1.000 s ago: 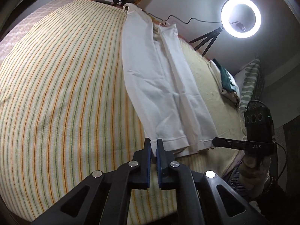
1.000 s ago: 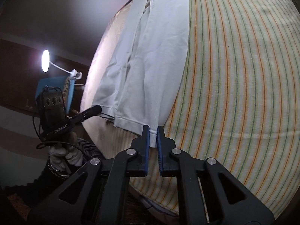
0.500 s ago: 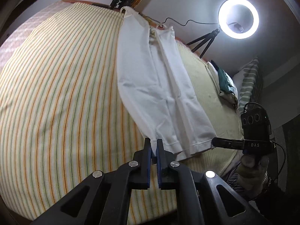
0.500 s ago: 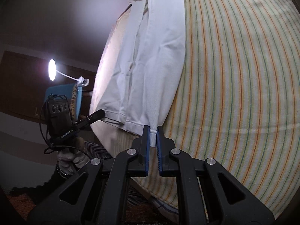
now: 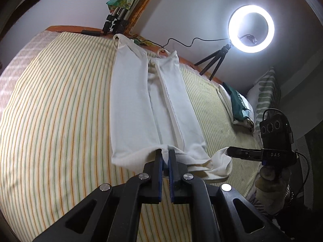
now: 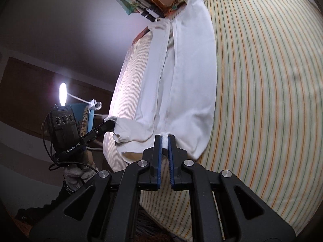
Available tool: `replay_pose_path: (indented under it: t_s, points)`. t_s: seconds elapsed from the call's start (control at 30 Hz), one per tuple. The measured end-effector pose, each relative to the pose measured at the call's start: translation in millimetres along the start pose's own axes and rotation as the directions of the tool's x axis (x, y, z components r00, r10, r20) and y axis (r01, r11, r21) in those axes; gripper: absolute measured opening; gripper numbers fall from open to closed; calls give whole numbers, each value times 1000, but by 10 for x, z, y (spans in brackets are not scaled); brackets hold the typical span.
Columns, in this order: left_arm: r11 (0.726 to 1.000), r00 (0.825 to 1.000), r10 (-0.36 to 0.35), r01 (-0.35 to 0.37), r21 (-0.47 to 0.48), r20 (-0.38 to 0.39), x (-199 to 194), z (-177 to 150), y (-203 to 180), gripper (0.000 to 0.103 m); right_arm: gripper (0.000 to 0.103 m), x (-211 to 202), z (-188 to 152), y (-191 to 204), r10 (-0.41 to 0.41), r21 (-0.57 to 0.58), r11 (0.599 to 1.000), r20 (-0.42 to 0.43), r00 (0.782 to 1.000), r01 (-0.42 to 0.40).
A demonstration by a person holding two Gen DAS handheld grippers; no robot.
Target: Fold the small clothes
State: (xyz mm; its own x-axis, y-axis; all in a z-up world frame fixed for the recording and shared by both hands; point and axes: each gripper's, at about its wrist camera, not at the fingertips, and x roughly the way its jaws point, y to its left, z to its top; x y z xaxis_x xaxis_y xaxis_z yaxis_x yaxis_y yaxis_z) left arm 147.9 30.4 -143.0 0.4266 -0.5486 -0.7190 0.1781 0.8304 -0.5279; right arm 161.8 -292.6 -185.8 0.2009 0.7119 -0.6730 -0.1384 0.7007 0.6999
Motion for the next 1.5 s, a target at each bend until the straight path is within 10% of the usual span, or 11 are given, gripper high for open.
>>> replay_pose_path:
  t_s: [0.53, 0.63, 0.83, 1.23, 1.5]
  points:
    - [994, 994, 110, -109, 25, -12, 498, 497, 242, 3, 6, 312, 797, -253, -112, -7, 994, 36, 993, 112]
    - [991, 991, 136, -136, 19, 11, 500, 535, 264, 30, 7, 311, 873, -261, -159, -21, 987, 68, 985, 161]
    - [977, 981, 180, -187, 98, 76, 352, 536, 162, 32, 12, 153, 783, -83, -200, -132, 967, 125, 972, 216]
    - [872, 939, 333, -340, 351, 81, 587, 200, -198, 32, 12, 571, 221, 266, -411, -483, 774, 108, 905, 409]
    - [862, 930, 360, -361, 356, 71, 679, 194, -120, 32, 12, 698, 391, 162, -431, -471, 768, 123, 894, 435]
